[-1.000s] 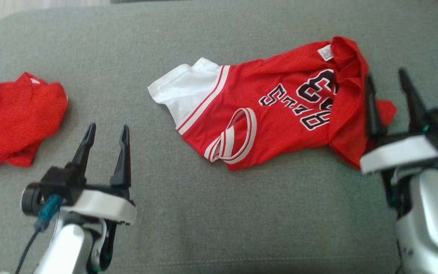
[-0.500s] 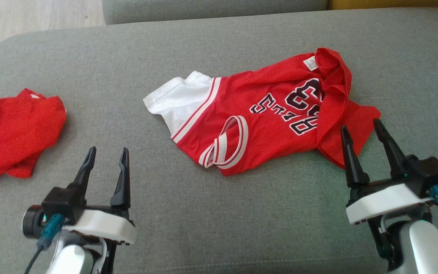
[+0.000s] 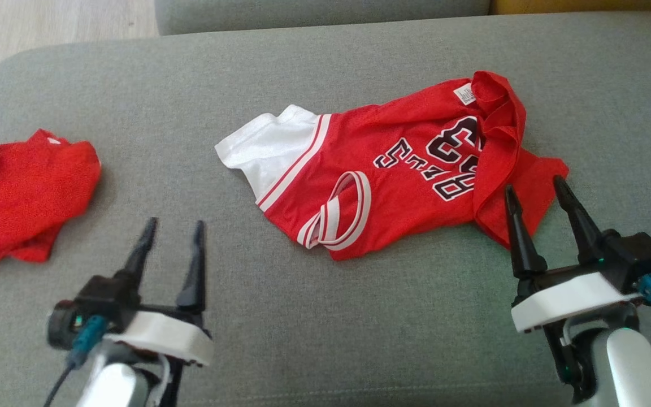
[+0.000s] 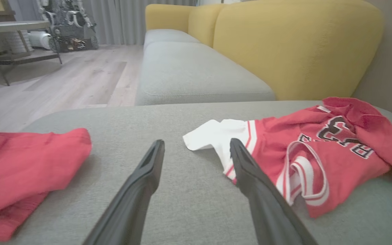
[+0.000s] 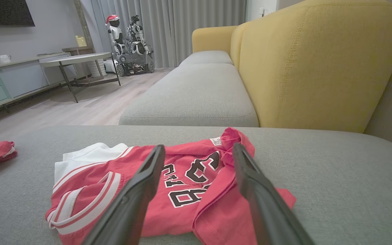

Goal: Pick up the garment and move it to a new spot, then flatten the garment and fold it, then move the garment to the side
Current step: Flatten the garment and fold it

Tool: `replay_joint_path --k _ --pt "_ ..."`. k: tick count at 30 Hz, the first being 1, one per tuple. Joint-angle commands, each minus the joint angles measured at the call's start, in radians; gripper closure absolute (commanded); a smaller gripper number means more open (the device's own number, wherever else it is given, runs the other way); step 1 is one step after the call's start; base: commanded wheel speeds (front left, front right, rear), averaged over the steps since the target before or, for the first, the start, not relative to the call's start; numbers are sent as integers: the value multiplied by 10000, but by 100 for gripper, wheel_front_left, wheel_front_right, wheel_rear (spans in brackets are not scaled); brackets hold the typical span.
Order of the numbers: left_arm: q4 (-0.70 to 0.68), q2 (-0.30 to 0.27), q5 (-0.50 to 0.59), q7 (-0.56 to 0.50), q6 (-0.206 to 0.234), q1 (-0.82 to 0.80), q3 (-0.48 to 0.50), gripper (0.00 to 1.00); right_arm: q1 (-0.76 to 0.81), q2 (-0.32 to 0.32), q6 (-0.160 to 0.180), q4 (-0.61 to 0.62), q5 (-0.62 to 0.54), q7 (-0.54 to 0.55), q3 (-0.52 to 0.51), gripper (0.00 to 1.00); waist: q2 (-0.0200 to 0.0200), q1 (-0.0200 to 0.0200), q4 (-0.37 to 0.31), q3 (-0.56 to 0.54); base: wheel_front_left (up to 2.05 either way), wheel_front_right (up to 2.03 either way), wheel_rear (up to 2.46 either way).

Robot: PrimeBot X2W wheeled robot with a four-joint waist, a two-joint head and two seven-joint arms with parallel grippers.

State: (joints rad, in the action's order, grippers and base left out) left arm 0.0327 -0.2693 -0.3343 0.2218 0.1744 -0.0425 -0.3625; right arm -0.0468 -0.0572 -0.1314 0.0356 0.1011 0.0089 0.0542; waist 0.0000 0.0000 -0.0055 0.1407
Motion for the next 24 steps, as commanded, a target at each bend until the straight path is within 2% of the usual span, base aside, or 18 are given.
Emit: replay_joint_path --k 1,9,12,17,23,24 --pt "-338 -51 -37 -60 -156 -516 153 0 -103 35 7 389 22 0 260 0 0 0 8 41 0 0 0" --pt "597 900 -197 -1266 -1469 -1381 -1767 0 -315 52 7 357 71 -9 474 0 0 0 -262 371 0 0 0" --pt "1199 1282 -488 -1677 -1862 -1556 -2191 0 -425 56 7 309 117 -25 619 0 0 0 -512 555 0 0 0" --pt "2265 1594 -865 -1985 -1950 -1937 -2205 0 -601 62 7 269 166 -107 643 0 0 0 -885 905 0 0 0" --pt "3245 1737 -1111 -1746 -2062 -2564 -2004 0 -689 66 7 187 176 -226 557 0 0 0 -1096 1174 0 0 0" --pt "3361 1757 -1138 -1688 -2109 -2652 -2005 41 -702 66 7 165 175 -243 551 0 0 0 -1112 1192 0 0 0"
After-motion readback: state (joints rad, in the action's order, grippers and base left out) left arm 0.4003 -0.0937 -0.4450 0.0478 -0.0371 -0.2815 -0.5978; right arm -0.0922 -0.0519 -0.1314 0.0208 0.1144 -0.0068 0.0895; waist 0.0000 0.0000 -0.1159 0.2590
